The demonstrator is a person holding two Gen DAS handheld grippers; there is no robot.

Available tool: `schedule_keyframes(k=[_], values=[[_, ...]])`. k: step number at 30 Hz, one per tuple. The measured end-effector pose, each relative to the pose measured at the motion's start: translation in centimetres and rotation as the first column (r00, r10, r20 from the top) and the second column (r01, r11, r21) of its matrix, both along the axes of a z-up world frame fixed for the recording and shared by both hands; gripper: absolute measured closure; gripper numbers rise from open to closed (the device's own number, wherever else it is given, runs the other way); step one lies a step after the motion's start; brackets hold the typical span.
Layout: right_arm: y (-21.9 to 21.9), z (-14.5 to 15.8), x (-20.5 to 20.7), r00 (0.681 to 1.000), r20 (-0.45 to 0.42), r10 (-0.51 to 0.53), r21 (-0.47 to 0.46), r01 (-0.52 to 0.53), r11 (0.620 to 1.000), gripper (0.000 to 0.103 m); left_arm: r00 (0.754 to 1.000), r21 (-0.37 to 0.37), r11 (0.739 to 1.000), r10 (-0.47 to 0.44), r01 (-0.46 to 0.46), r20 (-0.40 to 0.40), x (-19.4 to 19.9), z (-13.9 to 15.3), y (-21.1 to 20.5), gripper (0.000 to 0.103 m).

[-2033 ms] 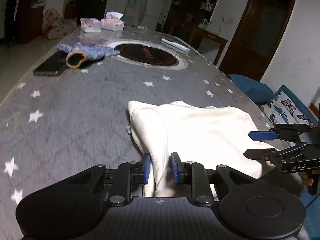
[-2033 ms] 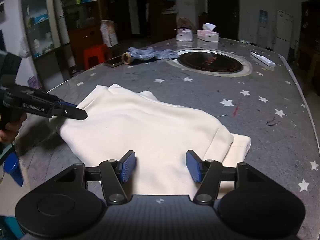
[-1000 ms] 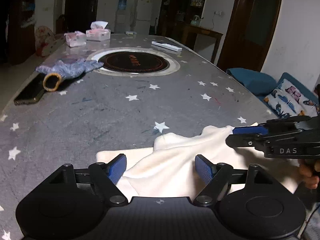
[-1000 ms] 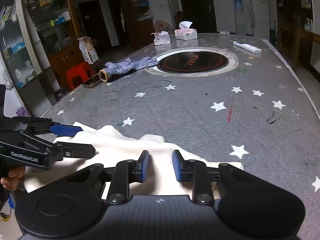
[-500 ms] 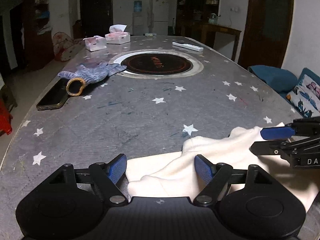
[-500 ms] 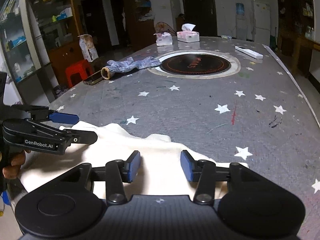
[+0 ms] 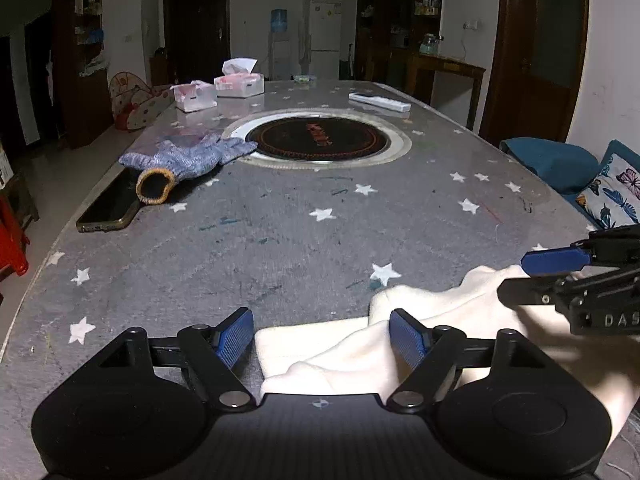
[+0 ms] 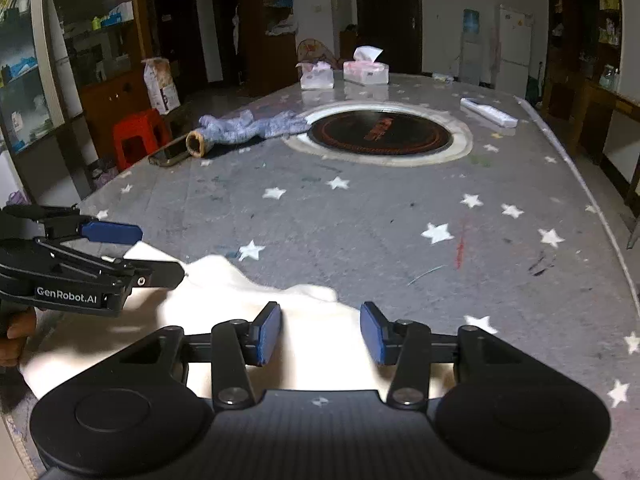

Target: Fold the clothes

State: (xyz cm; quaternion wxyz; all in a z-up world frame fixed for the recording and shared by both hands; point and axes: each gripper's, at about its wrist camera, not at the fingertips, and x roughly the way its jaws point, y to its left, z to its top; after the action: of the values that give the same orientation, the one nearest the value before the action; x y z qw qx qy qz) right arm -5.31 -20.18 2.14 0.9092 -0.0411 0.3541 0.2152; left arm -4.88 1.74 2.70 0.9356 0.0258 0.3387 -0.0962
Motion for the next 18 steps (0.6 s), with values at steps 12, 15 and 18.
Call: schedule_keyframes(k=[12, 15, 18], values=[[-1.2, 0.8, -0.3, 1.000, -0.001, 0.028, -0.010, -0.028, 1.000, 0.058, 0.999, 0.012, 0.999, -0.032, 0.031, 0.021, -1.6, 1.4, -0.9, 0.018], [-3.5, 1.8, -2.2, 0.999, -0.009, 0.040, -0.003, -0.040, 0.999, 0.058, 0.997, 0.002, 0.998, -0.070, 0.070, 0.042, -3.2, 2.0, -1.6, 0.017], [-5.1, 2.5, -4.6, 0.997, -0.009, 0.079, 0.007, -0.079, 0.997, 0.059, 0.992, -0.011, 0.994, -0.111, 0.112, 0.065, -4.9, 2.2, -2.4, 0.018]])
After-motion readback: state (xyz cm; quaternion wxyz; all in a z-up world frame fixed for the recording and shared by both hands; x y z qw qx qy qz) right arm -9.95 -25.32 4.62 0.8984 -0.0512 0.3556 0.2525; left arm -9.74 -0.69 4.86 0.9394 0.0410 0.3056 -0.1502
